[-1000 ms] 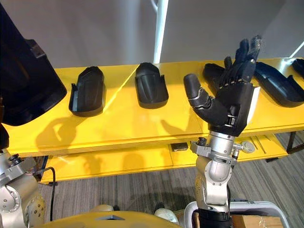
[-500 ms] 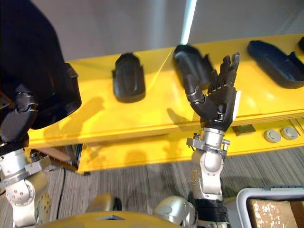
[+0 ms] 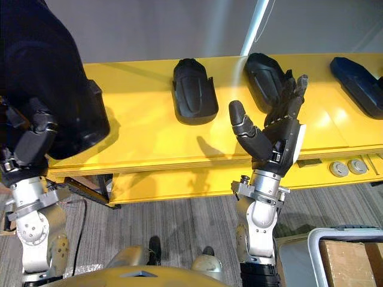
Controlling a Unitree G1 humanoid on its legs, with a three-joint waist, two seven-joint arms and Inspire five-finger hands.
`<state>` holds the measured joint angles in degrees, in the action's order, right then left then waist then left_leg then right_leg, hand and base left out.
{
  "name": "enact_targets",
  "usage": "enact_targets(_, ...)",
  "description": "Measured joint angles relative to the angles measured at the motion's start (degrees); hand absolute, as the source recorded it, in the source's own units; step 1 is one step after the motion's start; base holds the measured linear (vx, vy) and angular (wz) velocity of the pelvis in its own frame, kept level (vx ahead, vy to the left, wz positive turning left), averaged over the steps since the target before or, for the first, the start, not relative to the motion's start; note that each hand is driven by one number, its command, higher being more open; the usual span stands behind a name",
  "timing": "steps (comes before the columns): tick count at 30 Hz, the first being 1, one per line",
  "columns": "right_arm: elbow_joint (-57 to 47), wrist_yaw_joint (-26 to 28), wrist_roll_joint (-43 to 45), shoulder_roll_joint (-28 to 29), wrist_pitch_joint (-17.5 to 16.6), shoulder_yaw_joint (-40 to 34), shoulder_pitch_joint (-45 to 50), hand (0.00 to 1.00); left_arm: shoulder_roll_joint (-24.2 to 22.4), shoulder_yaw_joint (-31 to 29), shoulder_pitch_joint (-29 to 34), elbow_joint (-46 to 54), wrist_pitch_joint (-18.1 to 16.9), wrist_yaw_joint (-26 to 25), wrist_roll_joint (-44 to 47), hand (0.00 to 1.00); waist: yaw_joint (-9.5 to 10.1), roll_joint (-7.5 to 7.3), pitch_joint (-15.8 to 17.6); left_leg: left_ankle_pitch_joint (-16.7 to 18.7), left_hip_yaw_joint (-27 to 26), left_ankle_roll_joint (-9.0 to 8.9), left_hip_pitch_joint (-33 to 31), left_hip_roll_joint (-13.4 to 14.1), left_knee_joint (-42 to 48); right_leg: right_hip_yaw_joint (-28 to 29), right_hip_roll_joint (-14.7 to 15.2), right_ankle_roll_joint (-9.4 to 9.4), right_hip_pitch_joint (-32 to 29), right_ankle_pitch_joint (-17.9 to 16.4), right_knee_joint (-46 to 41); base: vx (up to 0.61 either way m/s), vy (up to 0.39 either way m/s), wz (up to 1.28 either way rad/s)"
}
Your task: Walk over and take three plastic housings, then place them on the shelf
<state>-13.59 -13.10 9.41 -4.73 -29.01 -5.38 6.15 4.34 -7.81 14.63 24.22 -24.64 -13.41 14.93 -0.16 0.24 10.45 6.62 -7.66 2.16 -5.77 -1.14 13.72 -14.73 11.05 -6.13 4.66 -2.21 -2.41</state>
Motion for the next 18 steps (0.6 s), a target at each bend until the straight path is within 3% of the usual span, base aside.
enact_targets(7, 0.0, -1.1, 0.2, 0.0, -0.1, -2.6, 0.0, 1.00, 0.0, 0.0, 1.5, 2.6, -0.1, 2.9, 0.6, 0.00, -0.04, 0.04, 0.0, 0.3, -0.7, -1.39, 0.0, 2.1, 1.1, 0.9, -1.7, 0.88, -0.5, -0.4, -1.6, -0.04, -0.054, -0.07)
enact_targets(9, -0.1, -0.4, 0.5, -0.1, -0.1, -3.0, 0.0, 1.00, 0.1, 0.0, 1.6, 3.4, -0.1, 2.9, 0.2, 0.00, 0.02, 0.69, 0.1, 2.1, -1.5, -1.91, -0.1, 3.5, 4.1, 2.0, -2.5, 1.52, -0.4, -1.8, -2.9, -0.01, -0.038, -0.27)
enact_targets(11, -0.1, 0.0, 0.6, -0.1, -0.2, -3.0, 0.2, 1.00, 0.2, -0.1, 1.7, 3.3, -0.1, 2.9, 0.2, 0.00, 0.23, 1.33, 0.5, 3.2, -1.7, -3.20, -1.1, 4.9, 8.6, 2.6, -3.3, 2.95, -0.2, -3.3, -4.1, -0.03, -0.023, -0.18)
enact_targets(12, -0.1, 0.1, 1.2, -0.5, -0.6, -3.0, 0.2, 1.00, 0.1, 0.0, 1.7, 3.3, -0.1, 3.0, 0.2, 0.00, 0.07, 2.07, 0.9, 3.5, -1.0, -4.66, -4.5, 6.3, 16.6, 2.7, -3.4, 2.70, -0.1, -4.0, -5.0, -0.05, 0.005, -0.14)
enact_targets(14, -0.1, 0.3, 1.0, -2.2, -0.8, -3.1, 0.1, 1.00, 0.1, -0.8, 1.9, 3.1, -0.1, 3.1, 0.2, 0.00, 0.52, 2.93, 1.4, 1.9, -1.9, -6.86, -5.6, 7.3, 21.2, 4.2, -3.0, 2.60, 0.8, -4.1, -5.9, -0.03, 0.021, -0.28)
enact_targets(15, -0.1, 0.4, 1.0, -2.5, -1.1, -3.1, -0.1, 1.00, 0.1, -1.4, 1.8, 3.1, -0.1, 3.2, 0.2, 0.00, 0.26, 2.77, 1.4, 1.3, -1.8, -7.09, -5.5, 6.7, 20.7, 4.4, -2.3, 2.48, 0.7, -4.0, -5.9, -0.01, 0.025, -0.24)
enact_targets(16, -0.4, 0.5, 1.0, -2.6, -2.0, -3.3, -0.7, 1.00, 0.2, -2.4, 1.6, 3.1, -0.3, 3.5, 0.2, 0.00, 0.09, 2.36, 1.7, 2.2, -1.4, -5.50, -4.9, 6.9, 19.8, 4.5, -1.4, 1.38, 0.3, -3.2, -6.2, -0.02, 0.050, -0.22)
enact_targets(18, -0.5, 0.8, 1.0, -2.7, -2.8, -3.7, -0.7, 1.00, 0.3, -2.5, 1.7, 2.7, -0.3, 3.6, 0.0, 0.00, -0.17, 3.43, 1.1, 2.9, 1.4, -5.81, -2.8, 9.9, 16.5, 6.0, -1.2, 1.06, -0.3, -3.0, -7.1, -0.01, 0.107, -0.36)
